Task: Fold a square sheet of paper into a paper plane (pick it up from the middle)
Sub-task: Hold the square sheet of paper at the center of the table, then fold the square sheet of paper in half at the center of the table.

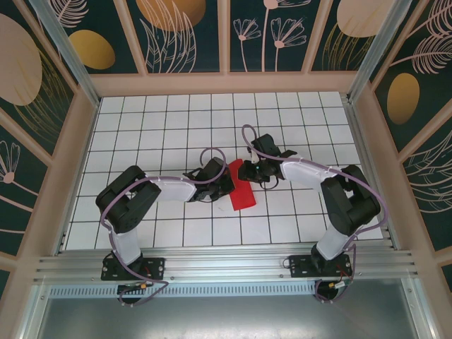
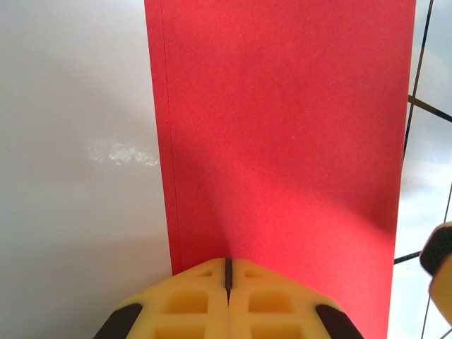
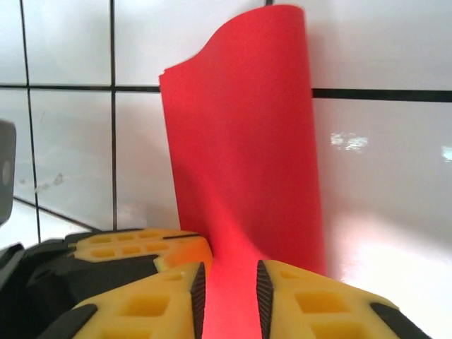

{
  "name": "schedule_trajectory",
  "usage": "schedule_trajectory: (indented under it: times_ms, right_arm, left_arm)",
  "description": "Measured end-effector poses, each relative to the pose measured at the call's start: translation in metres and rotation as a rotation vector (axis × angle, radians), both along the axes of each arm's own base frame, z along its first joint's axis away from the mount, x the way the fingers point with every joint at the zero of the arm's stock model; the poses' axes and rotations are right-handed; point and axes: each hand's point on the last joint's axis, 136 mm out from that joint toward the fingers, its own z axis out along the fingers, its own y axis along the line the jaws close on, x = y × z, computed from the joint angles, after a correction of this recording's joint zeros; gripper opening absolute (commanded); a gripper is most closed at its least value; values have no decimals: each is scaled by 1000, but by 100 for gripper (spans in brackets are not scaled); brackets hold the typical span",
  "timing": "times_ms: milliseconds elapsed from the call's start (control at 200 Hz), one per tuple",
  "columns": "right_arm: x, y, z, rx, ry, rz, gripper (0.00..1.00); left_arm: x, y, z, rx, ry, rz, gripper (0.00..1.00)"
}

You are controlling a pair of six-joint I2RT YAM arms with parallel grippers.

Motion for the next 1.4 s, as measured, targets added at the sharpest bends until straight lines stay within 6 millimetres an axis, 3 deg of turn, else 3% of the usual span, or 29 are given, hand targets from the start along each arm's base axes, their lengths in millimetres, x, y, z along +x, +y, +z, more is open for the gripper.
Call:
schedule_trajectory:
  times_ms: [225, 420, 640, 906, 1131, 1321, 1401]
  right_arm:
    - [-9, 1, -9, 63, 46, 24, 19]
    - [-7, -16, -23, 90, 90, -12, 20]
    - [-18, -27, -44, 85, 133, -14, 21]
    - [-15, -27, -45, 112, 137, -15, 21]
    - [-17, -28, -39, 120, 134, -13, 21]
    - [-19, -19, -1, 202, 75, 33, 20]
    - [-26, -17, 1, 226, 83, 58, 20]
  left_arm:
    - [0, 0, 0, 3, -4, -6, 2]
    - [0, 0, 0, 4, -4, -6, 2]
    - [0, 0, 0, 3, -4, -6, 2]
    - [0, 0, -1, 4, -6, -9, 1]
    - [0, 0, -1, 5, -8, -13, 1]
    - [0, 0, -1, 6, -10, -16, 1]
    - [0, 0, -1, 7, -12, -18, 1]
